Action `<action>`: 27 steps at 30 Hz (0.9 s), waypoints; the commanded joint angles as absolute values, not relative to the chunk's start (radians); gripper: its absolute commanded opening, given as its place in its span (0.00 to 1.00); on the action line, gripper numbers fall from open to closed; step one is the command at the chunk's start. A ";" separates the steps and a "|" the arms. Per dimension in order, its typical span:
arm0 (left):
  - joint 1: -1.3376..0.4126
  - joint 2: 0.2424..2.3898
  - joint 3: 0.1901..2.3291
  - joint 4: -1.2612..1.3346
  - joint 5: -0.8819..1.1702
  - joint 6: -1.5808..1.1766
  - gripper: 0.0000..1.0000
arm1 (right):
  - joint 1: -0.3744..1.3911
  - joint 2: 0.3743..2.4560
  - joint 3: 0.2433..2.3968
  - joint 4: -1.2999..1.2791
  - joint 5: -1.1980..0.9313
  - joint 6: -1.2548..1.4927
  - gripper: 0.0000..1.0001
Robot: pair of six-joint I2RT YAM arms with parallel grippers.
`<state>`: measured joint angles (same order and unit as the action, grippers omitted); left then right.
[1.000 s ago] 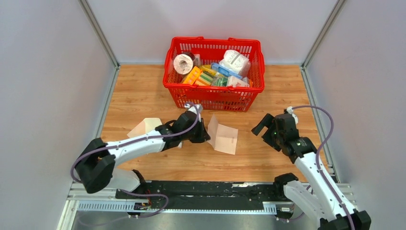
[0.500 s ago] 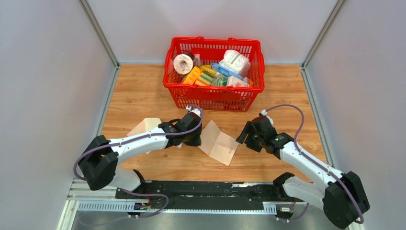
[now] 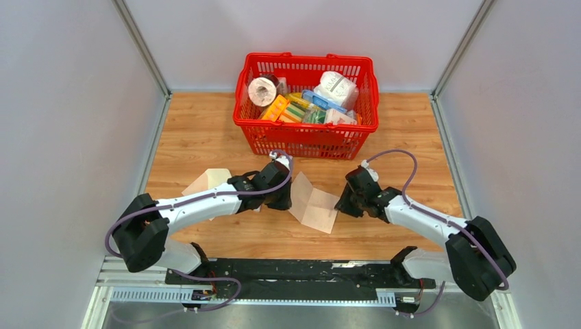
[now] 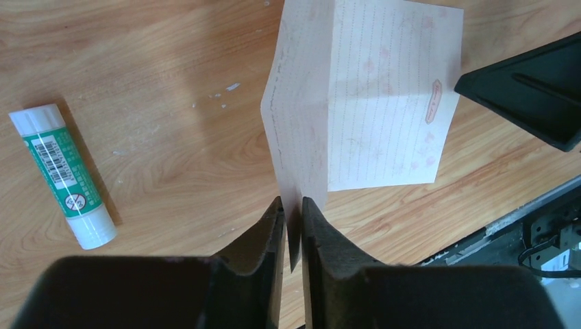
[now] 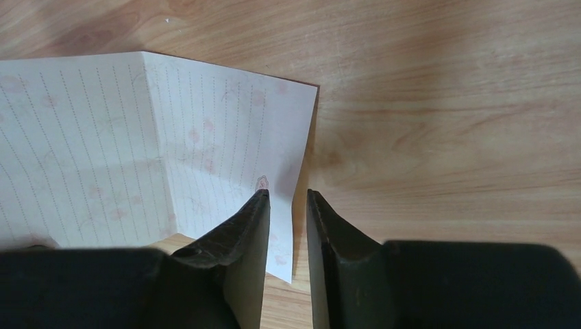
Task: Place the letter into the envelope and seal it
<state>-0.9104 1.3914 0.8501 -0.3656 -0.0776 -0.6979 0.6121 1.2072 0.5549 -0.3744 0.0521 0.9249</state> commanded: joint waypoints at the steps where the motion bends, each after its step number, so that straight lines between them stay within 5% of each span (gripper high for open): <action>1: -0.922 1.370 0.882 -0.312 -0.058 -0.687 0.25 | 0.630 1.244 0.569 -0.310 0.075 0.951 0.27; 7: -0.927 1.385 0.893 -0.268 -0.026 -0.686 0.32 | 0.644 1.308 0.595 -0.296 0.071 0.950 0.19; 14: -0.948 1.407 0.890 -0.206 0.006 -0.676 0.58 | 0.653 1.345 0.615 -0.285 0.069 0.942 0.17; 27: -0.986 1.503 0.824 0.055 0.178 -0.690 0.65 | 0.661 1.402 0.658 -0.282 0.063 0.928 0.14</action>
<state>-0.9798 1.4712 0.8547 -0.0784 0.1040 -0.6899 0.6537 1.3903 0.6224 -0.3099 0.0513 0.9379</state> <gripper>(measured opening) 0.651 0.145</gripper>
